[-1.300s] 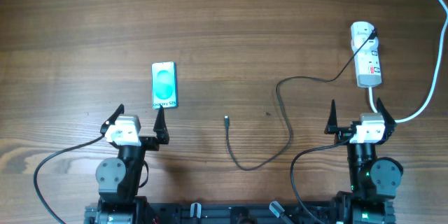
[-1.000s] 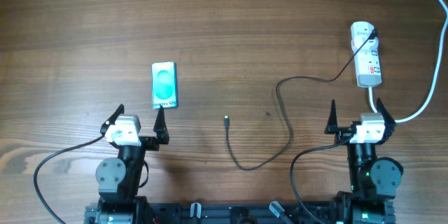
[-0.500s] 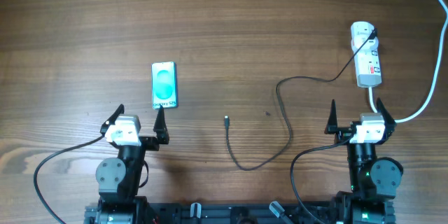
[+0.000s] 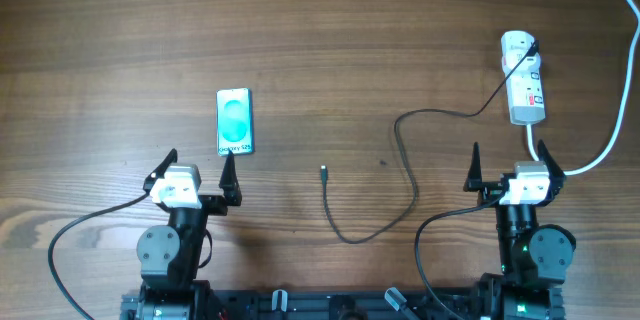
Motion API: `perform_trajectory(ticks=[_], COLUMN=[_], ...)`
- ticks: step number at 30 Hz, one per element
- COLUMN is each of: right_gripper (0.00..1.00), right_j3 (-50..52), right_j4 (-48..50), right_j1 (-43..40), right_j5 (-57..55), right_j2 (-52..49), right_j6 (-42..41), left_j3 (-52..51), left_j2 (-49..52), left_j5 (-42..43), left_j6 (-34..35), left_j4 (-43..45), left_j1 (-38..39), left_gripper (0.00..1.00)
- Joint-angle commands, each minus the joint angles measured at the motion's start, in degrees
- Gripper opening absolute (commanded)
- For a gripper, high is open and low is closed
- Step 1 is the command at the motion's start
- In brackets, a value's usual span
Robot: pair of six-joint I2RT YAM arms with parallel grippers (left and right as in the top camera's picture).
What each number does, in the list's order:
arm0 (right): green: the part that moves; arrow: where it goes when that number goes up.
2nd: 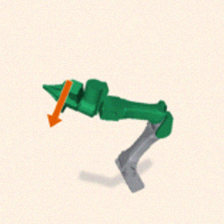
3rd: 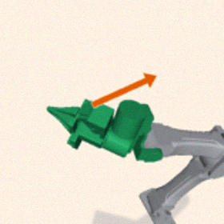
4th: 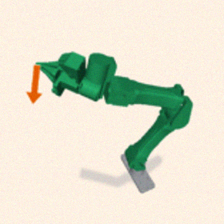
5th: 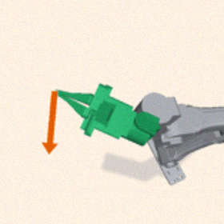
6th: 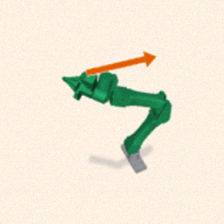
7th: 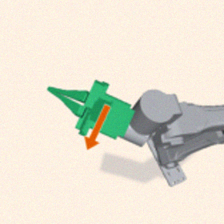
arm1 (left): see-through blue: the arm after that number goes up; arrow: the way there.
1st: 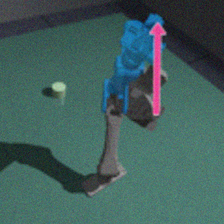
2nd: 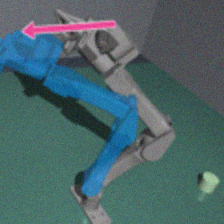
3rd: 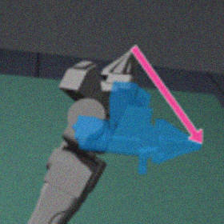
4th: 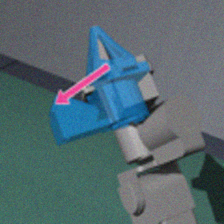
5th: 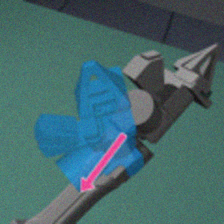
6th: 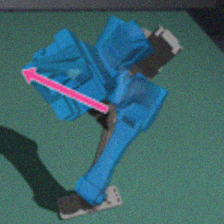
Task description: Plug charger to phone and switch on socket
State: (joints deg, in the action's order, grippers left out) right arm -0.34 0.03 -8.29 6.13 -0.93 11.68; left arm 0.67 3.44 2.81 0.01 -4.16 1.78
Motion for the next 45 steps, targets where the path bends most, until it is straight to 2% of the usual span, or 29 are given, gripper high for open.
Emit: perform_trajectory(ticks=[1, 6, 9, 13, 14, 17, 23, 27, 32, 37, 40, 44, 45], right_gripper=[1.00, 1.00, 1.00, 1.00, 1.00, 1.00, 1.00, 1.00, 1.00, 1.00, 1.00, 1.00, 1.00], right_j3=[0.02, 0.02, 0.02, 0.02, 0.02, 0.02, 0.02, 0.02, 0.02, 0.02, 0.02, 0.02, 0.02], right_j4=[0.24, 0.24, 0.24, 0.24, 0.24, 0.24, 0.24, 0.24, 0.24, 0.24, 0.24, 0.24, 0.24], right_j1=[0.44, 0.44, 0.44, 0.44, 0.44, 0.44, 0.44, 0.44, 0.44, 0.44, 0.44, 0.44, 0.44], right_j5=[-0.76, -0.76, -0.76, -0.76, -0.79, -0.76, -0.79, -0.76, -0.79, -0.76, -0.76, -0.76, -0.79], right_j2=[0.50, 0.50, 0.50, 0.50, 0.50, 0.50, 0.50, 0.50, 0.50, 0.50, 0.50, 0.50, 0.50], right_j6=[0.33, 0.35, 0.33, 0.35, 0.33, 0.35, 0.33, 0.35, 0.33, 0.35, 0.33, 0.35, 0.33], left_j3=[-0.35, -0.35, -0.35, 1.05, 3.34, 8.94, 27.80, 44.57, 68.57, 100.48, 107.60, 108.00, 107.97], left_j2=[0.07, 0.07, 0.07, 0.07, 0.07, 0.13, 6.82, 20.02, 41.57, 70.93, 81.20, 91.38, 93.64], left_j5=[-0.74, -0.81, 0.22, 3.06, 5.22, 8.13, 9.46, 9.86, 9.84, 9.18, 9.20, 8.04, 7.58], left_j6=[-1.09, -1.09, -0.98, 5.46, 9.73, 14.73, 15.82, 15.23, 14.78, 9.16, 9.18, 9.18, 9.18], left_j4=[0.04, 0.11, 3.15, 5.66, 3.80, -3.21, -24.17, -34.21, -50.64, -77.13, -83.41, -83.56, -83.56], left_j1=[0.31, 0.31, 0.31, 0.31, 0.31, 0.31, 0.31, 0.31, 0.31, 0.31, 0.31, 0.31, 0.31], left_gripper=[1.00, 1.00, 1.00, 1.00, 1.00, 1.00, 1.00, 1.00, 1.00, 1.00, 1.00, 1.00, 0.95])
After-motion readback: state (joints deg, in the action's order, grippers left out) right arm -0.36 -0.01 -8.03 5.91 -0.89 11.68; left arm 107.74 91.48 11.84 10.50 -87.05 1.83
